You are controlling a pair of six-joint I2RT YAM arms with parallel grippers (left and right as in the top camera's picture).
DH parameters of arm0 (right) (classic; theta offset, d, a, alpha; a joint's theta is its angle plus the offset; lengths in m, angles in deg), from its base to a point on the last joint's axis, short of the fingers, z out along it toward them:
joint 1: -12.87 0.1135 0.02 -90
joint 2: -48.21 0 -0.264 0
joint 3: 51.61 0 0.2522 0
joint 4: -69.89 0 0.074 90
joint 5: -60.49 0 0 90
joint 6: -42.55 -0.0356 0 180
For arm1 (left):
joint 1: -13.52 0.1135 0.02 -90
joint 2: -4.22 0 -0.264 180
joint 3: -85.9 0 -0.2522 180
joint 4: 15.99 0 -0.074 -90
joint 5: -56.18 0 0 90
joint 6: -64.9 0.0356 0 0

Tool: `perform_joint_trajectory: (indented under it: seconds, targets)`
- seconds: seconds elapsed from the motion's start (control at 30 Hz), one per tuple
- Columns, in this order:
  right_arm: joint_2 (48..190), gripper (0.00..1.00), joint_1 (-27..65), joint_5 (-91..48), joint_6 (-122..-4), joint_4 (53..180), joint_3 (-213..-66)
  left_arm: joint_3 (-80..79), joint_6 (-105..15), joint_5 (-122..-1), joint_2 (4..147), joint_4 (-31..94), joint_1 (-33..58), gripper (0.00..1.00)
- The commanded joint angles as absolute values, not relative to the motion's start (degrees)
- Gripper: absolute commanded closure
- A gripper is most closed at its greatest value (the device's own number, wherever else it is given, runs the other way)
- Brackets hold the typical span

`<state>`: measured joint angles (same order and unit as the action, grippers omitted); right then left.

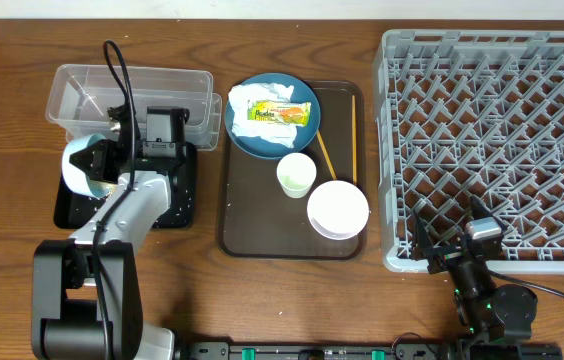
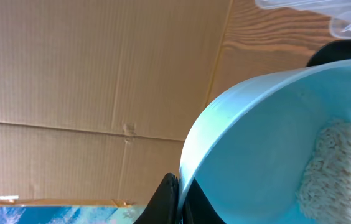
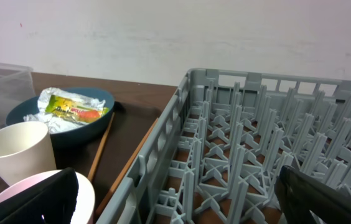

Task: Sort waste into correct bins and load items into the dishwasher rack
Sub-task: 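Raise and tilt the bowl with the left gripper over the black tray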

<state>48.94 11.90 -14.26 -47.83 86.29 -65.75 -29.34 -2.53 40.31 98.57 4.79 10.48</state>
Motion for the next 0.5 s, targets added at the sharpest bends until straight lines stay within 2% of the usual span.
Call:
perform_joint_trajectory:
  seconds: [0.0, 0.17, 0.27, 0.4, 0.47]
  targets:
    - [48.85, 0.01, 12.53, -14.05, -47.59, 86.46, -65.69, -29.51, -2.43, 42.74, 98.59, 4.51, 10.63, 0.94]
    - [48.85, 0.01, 12.53, -14.05, -47.59, 86.46, -65.69, -29.58, -3.06, 44.75, 98.57, 4.75, 10.43, 0.94]
    - [48.85, 0.01, 12.53, -14.05, -47.59, 86.46, -65.69, -29.60, -2.64, 40.49, 98.59, 4.68, 11.46, 0.94]
    - [48.85, 0.01, 12.53, -14.05, -47.59, 86.46, -65.69, -29.73, -4.55, 45.23, 98.57, 4.82, 10.17, 0.94]
    - [48.85, 0.01, 12.53, -14.05, -47.59, 86.46, -65.69, -29.78, -4.30, 41.01, 98.57, 4.66, 10.41, 0.94]
